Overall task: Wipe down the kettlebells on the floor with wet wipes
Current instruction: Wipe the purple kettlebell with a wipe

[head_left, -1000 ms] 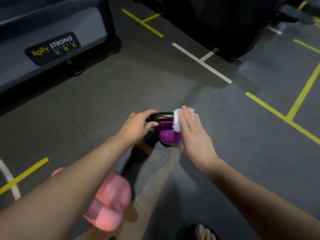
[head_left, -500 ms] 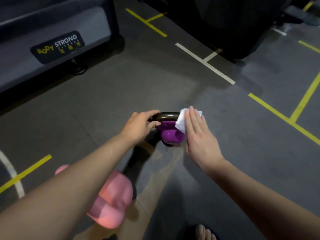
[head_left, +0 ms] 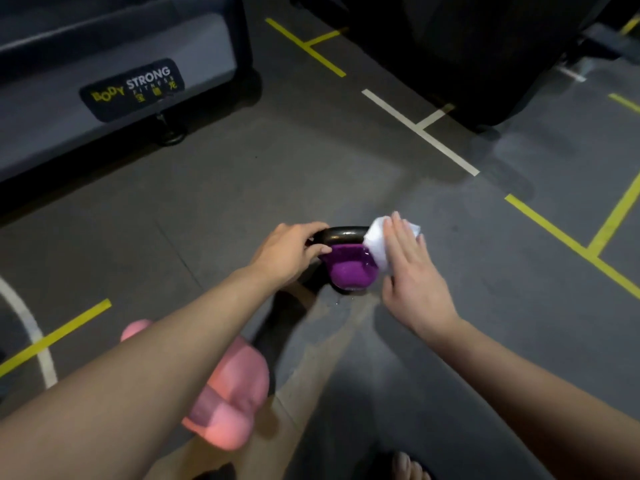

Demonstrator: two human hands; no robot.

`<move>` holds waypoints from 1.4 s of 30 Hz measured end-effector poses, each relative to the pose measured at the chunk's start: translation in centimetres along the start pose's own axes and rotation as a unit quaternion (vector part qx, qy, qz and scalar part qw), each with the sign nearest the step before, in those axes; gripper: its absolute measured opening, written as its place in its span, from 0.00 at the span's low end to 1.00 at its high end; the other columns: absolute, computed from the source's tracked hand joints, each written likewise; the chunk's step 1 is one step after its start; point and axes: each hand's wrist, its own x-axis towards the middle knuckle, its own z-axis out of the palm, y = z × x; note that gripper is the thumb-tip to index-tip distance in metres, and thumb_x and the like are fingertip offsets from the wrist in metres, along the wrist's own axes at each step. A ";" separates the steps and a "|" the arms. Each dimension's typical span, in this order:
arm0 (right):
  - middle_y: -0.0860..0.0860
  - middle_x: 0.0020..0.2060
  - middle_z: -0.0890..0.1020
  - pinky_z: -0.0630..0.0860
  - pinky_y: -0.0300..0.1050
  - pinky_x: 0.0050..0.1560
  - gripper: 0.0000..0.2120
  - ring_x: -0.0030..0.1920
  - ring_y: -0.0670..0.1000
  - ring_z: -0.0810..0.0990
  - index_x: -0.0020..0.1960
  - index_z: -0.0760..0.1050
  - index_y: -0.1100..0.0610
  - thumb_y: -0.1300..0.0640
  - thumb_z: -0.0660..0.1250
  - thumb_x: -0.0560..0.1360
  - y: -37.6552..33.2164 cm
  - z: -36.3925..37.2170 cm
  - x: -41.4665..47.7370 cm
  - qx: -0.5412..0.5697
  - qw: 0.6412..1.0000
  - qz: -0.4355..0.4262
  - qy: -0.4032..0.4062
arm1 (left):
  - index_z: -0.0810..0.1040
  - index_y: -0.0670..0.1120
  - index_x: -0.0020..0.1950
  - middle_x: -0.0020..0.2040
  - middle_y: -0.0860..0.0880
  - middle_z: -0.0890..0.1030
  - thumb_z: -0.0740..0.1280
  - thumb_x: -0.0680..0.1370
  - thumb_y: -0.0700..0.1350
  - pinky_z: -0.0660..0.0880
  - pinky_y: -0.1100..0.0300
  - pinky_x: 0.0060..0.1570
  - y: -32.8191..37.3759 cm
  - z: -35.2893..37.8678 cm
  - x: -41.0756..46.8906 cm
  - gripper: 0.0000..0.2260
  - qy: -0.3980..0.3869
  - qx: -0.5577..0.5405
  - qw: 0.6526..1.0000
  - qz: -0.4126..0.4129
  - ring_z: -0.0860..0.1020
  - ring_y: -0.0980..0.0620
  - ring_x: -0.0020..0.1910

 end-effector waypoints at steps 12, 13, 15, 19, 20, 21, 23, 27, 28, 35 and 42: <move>0.62 0.78 0.63 0.57 0.58 0.79 0.37 0.79 0.61 0.61 0.78 0.62 0.67 0.58 0.56 0.69 -4.3 0.7 0.8 -0.108 0.984 -0.134 -0.039 | 0.79 0.38 0.65 0.59 0.42 0.83 0.70 0.78 0.31 0.75 0.65 0.63 -2.8 -1.5 -0.2 0.15 -0.061 -0.204 0.976 -0.044 0.81 0.60 0.54; 0.61 0.78 0.65 0.59 0.58 0.79 0.37 0.79 0.60 0.63 0.78 0.63 0.66 0.57 0.55 0.69 -4.4 0.8 1.0 -0.118 0.982 -0.144 -0.033 | 0.79 0.39 0.65 0.59 0.42 0.83 0.70 0.78 0.32 0.75 0.61 0.65 -2.9 -1.7 -0.1 0.15 -0.051 -0.193 0.978 -0.053 0.81 0.56 0.56; 0.63 0.76 0.68 0.61 0.60 0.77 0.36 0.77 0.61 0.67 0.77 0.64 0.67 0.55 0.54 0.70 -3.6 0.1 2.3 -0.121 0.988 -0.093 -0.024 | 0.79 0.41 0.66 0.58 0.44 0.84 0.70 0.80 0.34 0.74 0.57 0.68 -3.3 -1.8 -0.3 0.15 -0.040 -0.161 0.984 -0.066 0.82 0.53 0.58; 0.65 0.76 0.66 0.59 0.60 0.79 0.37 0.77 0.64 0.65 0.77 0.63 0.69 0.57 0.60 0.70 -4.2 0.0 1.9 -0.145 0.980 -0.129 -0.045 | 0.80 0.43 0.66 0.58 0.46 0.84 0.67 0.81 0.35 0.74 0.56 0.67 -4.0 -1.6 -0.8 0.15 -0.051 -0.106 0.991 -0.069 0.82 0.52 0.59; 0.63 0.77 0.65 0.59 0.59 0.79 0.38 0.78 0.62 0.64 0.77 0.63 0.68 0.57 0.62 0.69 -4.9 0.4 1.3 -0.150 0.974 -0.159 -0.052 | 0.80 0.43 0.66 0.58 0.46 0.85 0.67 0.80 0.34 0.75 0.55 0.68 -4.0 -1.6 -0.8 0.15 -0.046 -0.101 0.991 -0.070 0.83 0.51 0.59; 0.62 0.78 0.65 0.59 0.58 0.79 0.39 0.79 0.60 0.63 0.78 0.63 0.66 0.57 0.62 0.68 -5.0 0.6 1.2 -0.156 0.971 -0.173 -0.047 | 0.80 0.43 0.66 0.58 0.46 0.85 0.66 0.80 0.33 0.75 0.54 0.67 -4.1 -1.6 -0.8 0.15 -0.039 -0.103 0.991 -0.073 0.83 0.51 0.58; 0.61 0.78 0.65 0.59 0.58 0.79 0.40 0.78 0.60 0.64 0.78 0.62 0.66 0.57 0.62 0.68 -4.3 0.2 2.2 -0.161 0.977 -0.132 -0.038 | 0.80 0.44 0.66 0.57 0.45 0.85 0.63 0.80 0.32 0.76 0.56 0.65 -3.9 -1.7 -0.7 0.17 -0.032 -0.118 0.989 -0.082 0.84 0.50 0.57; 0.66 0.78 0.62 0.55 0.59 0.80 0.40 0.79 0.65 0.60 0.78 0.60 0.69 0.54 0.59 0.69 -4.5 0.0 2.1 -0.153 0.976 -0.142 -0.061 | 0.76 0.38 0.68 0.60 0.41 0.82 0.62 0.80 0.28 0.77 0.71 0.50 -2.4 -1.6 -1.1 0.17 -0.076 -0.182 0.977 -0.084 0.80 0.50 0.58; 0.66 0.77 0.64 0.56 0.59 0.80 0.39 0.79 0.64 0.62 0.77 0.63 0.69 0.52 0.57 0.69 -5.0 0.3 1.6 -0.144 0.973 -0.170 -0.065 | 0.76 0.37 0.67 0.60 0.41 0.82 0.63 0.80 0.27 0.77 0.69 0.49 -2.1 -1.3 -1.2 0.17 -0.088 -0.201 0.973 -0.077 0.80 0.50 0.56; 0.55 0.61 0.83 0.70 0.55 0.70 0.19 0.62 0.56 0.81 0.63 0.80 0.59 0.51 0.56 0.83 -4.2 -0.2 5.4 -0.053 0.989 -0.140 0.007 | 0.76 0.35 0.66 0.53 0.38 0.82 0.66 0.78 0.27 0.74 0.73 0.38 -0.8 -0.6 -0.9 0.16 -0.083 -0.284 0.945 -0.137 0.79 0.49 0.50; 0.48 0.57 0.85 0.79 0.52 0.52 0.18 0.57 0.58 0.83 0.61 0.81 0.45 0.41 0.60 0.78 -4.2 -3.5 7.0 -0.006 0.990 -0.088 -0.107 | 0.73 0.44 0.62 0.51 0.40 0.82 0.69 0.81 0.39 0.73 0.67 0.28 0.1 0.4 -1.2 0.11 -0.089 -0.255 0.932 -0.242 0.78 0.50 0.38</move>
